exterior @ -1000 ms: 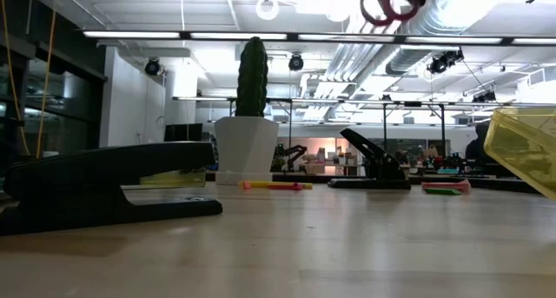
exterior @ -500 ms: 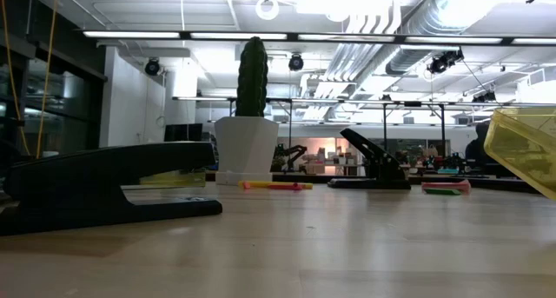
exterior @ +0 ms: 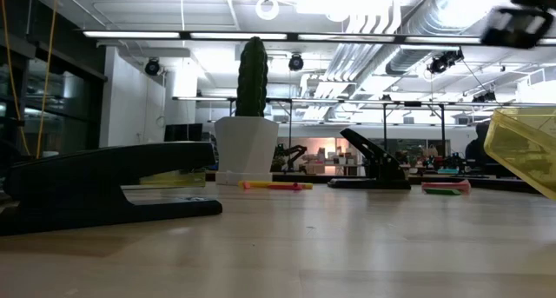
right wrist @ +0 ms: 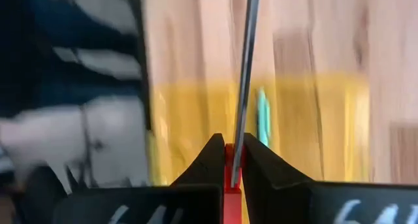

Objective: Pack school essentials
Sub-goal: Put the red scissors on the yellow supply box

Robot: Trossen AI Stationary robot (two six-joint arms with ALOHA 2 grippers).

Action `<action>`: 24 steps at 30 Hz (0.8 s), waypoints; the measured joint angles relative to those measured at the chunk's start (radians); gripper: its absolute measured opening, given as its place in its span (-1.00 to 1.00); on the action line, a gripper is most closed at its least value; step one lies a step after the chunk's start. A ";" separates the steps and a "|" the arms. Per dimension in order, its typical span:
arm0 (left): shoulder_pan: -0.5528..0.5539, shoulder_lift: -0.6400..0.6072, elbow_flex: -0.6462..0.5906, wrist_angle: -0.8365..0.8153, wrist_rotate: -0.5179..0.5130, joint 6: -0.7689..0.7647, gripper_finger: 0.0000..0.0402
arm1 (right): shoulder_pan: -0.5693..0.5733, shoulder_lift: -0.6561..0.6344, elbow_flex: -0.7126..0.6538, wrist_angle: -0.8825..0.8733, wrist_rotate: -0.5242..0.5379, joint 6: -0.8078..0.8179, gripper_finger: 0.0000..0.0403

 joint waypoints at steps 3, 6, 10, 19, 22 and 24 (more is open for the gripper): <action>0.000 0.000 0.000 0.000 0.000 0.006 -0.04 | 0.040 0.068 0.000 -0.063 -0.010 -0.014 -0.99; 0.000 0.000 0.000 0.000 0.000 0.006 -0.04 | 0.058 0.134 0.000 -0.107 -0.010 -0.050 -0.99; 0.000 0.000 0.000 0.000 0.000 0.006 -0.04 | 0.052 0.207 0.000 -0.127 -0.011 -0.107 -0.99; 0.000 0.000 0.000 0.000 0.000 0.005 -0.04 | 0.006 0.297 0.000 -0.175 -0.052 -0.252 -0.99; 0.000 0.000 0.000 0.000 0.000 0.005 -0.04 | -0.018 0.312 0.000 -0.185 -0.051 -0.292 -0.99; 0.000 0.000 0.000 0.000 0.000 0.005 -0.04 | -0.034 0.322 0.000 -0.184 -0.051 -0.312 -0.99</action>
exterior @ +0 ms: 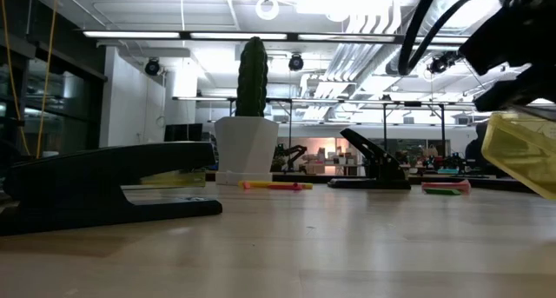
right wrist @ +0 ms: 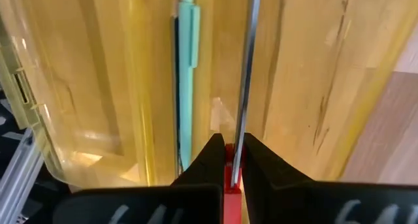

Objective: Pack school essentials
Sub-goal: Put the red scissors on the yellow supply box, then put the blue scissors on the yellow supply box

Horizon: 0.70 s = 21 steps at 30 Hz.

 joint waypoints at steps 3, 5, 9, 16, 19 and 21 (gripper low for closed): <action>0.000 0.000 0.000 0.000 0.000 0.000 -0.04 | -0.020 0.009 0.000 0.000 -0.001 -0.007 -0.98; 0.000 0.000 0.000 0.000 0.000 -0.007 -0.04 | -0.028 0.009 0.000 0.000 -0.002 -0.006 -0.93; 0.000 0.000 0.000 0.000 0.000 -0.008 -0.04 | -0.035 0.009 0.000 -0.014 -0.003 -0.001 -0.79; 0.000 0.000 0.000 -0.001 0.000 -0.008 -0.04 | -0.034 0.008 0.000 -0.056 -0.032 -0.009 -0.69; 0.000 0.000 0.000 -0.003 0.000 -0.008 -0.04 | -0.034 0.008 0.000 -0.056 -0.033 -0.014 -0.68; 0.000 0.000 0.000 -0.006 0.000 -0.008 -0.04 | -0.036 0.008 0.000 -0.056 -0.031 -0.014 -0.68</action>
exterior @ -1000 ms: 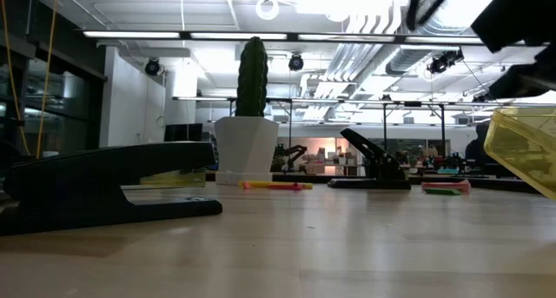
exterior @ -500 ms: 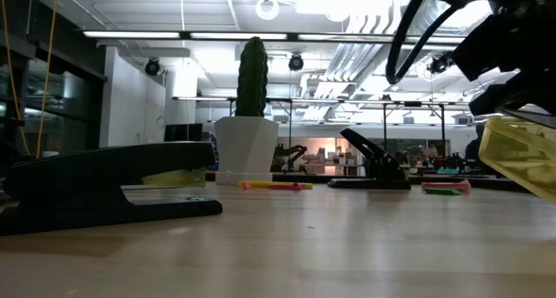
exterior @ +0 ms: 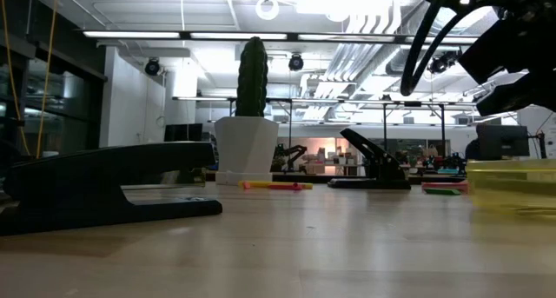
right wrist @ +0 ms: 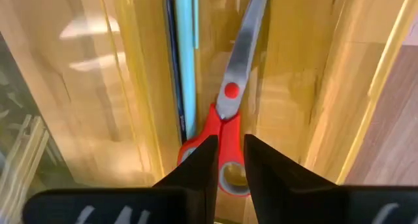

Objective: Pack school essentials
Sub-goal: Put the blue scissors on the yellow supply box

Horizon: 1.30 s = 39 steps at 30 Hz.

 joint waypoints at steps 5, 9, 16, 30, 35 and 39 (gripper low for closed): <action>0.000 0.000 0.000 -0.017 0.000 0.000 -0.04 | -0.001 -0.020 0.000 -0.018 0.009 -0.020 -0.67; 0.000 0.000 0.000 -0.018 0.000 0.000 -0.04 | -0.005 -0.098 0.000 -0.020 0.010 -0.015 -0.67; 0.000 0.000 0.000 -0.019 0.000 0.000 -0.04 | -0.055 -0.340 -0.004 0.165 0.312 0.167 -0.67; 0.000 0.000 0.000 -0.074 -0.016 -0.001 -0.04 | -0.223 -0.510 -0.510 1.541 0.603 0.321 -0.67; 0.000 0.000 0.000 -0.137 -0.048 -0.012 -0.04 | -0.236 -0.506 -0.455 1.654 0.602 0.000 -0.67; 0.000 0.000 0.000 -0.144 -0.074 -0.019 -0.04 | -0.236 -0.506 -0.404 1.634 0.604 -0.239 -0.67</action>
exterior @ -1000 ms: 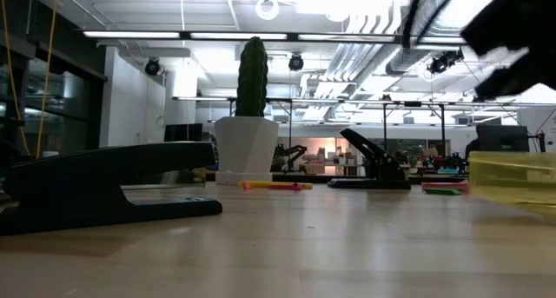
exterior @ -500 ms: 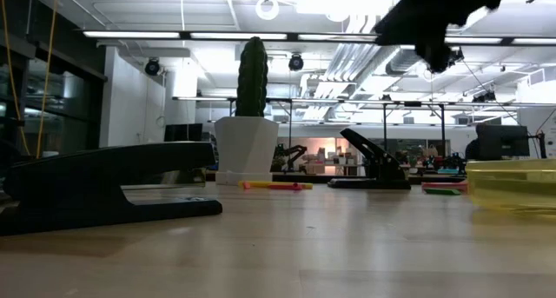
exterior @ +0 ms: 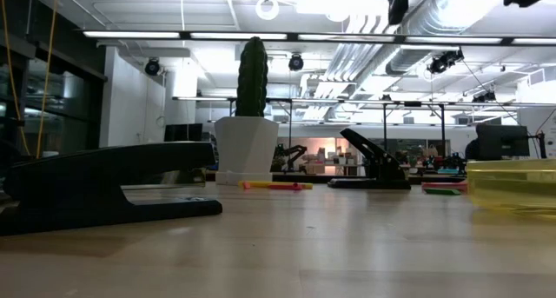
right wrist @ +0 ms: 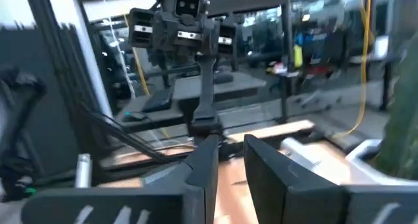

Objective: Pack school essentials
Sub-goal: Put the blue scissors on the yellow supply box

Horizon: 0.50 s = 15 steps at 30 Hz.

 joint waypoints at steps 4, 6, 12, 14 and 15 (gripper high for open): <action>0.000 0.000 0.000 0.000 -0.016 0.009 -0.04 | 0.000 0.000 0.024 0.001 0.049 -0.040 -0.67; 0.000 0.000 0.000 0.000 -0.022 0.041 -0.04 | 0.000 0.000 0.027 0.000 0.060 -0.041 -0.67; 0.000 0.000 0.000 0.000 -0.022 0.073 -0.04 | 0.000 0.001 0.027 -0.031 0.069 -0.052 -0.67; 0.000 0.000 0.000 0.000 -0.021 0.093 -0.04 | 0.000 0.001 0.027 -0.029 0.071 -0.023 -0.67; 0.000 0.000 0.000 0.000 -0.021 0.108 -0.04 | 0.000 0.001 0.027 -0.030 0.073 -0.012 -0.67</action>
